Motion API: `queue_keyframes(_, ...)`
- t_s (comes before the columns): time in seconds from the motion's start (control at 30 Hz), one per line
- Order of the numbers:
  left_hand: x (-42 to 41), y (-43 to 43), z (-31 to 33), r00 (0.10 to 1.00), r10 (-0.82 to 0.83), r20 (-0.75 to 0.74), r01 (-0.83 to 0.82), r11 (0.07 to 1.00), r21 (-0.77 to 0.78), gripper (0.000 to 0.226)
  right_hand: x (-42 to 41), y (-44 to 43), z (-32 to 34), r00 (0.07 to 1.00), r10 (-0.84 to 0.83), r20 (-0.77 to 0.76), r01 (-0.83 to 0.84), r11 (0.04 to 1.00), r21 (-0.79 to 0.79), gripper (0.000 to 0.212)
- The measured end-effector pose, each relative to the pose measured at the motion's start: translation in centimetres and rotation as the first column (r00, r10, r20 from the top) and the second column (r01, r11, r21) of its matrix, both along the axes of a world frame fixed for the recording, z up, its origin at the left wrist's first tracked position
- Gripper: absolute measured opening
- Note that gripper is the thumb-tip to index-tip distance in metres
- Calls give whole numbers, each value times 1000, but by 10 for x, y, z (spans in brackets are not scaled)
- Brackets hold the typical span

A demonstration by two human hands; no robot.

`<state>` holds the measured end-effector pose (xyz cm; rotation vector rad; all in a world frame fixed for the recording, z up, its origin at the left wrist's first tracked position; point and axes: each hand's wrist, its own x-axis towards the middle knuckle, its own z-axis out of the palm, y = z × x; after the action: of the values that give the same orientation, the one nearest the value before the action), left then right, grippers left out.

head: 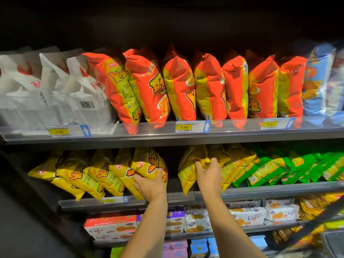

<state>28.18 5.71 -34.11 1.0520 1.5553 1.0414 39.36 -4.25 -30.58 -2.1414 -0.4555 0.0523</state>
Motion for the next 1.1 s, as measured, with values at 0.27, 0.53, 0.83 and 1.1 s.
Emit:
queue_keyframes(0.27,-9,-12,-4,994,-63,-92,63,998,1,96,2,-6,5,1000,-6,-2,7,998,65,42)
queue_keyframes(0.53,-20,-30,4,998,-59,14,59,998,18,79,4,-38,27,990,-25,-136,62,959,277,61)
queue_keyframes(0.83,-34,-86,40,981,-189,-46,194,968,158,82,18,-112,40,929,191,-318,-38,902,430,25)
queue_keyframes(1.1,-58,-138,66,719,-656,-230,695,692,196,85,1,-183,60,743,535,-402,-336,818,468,21)
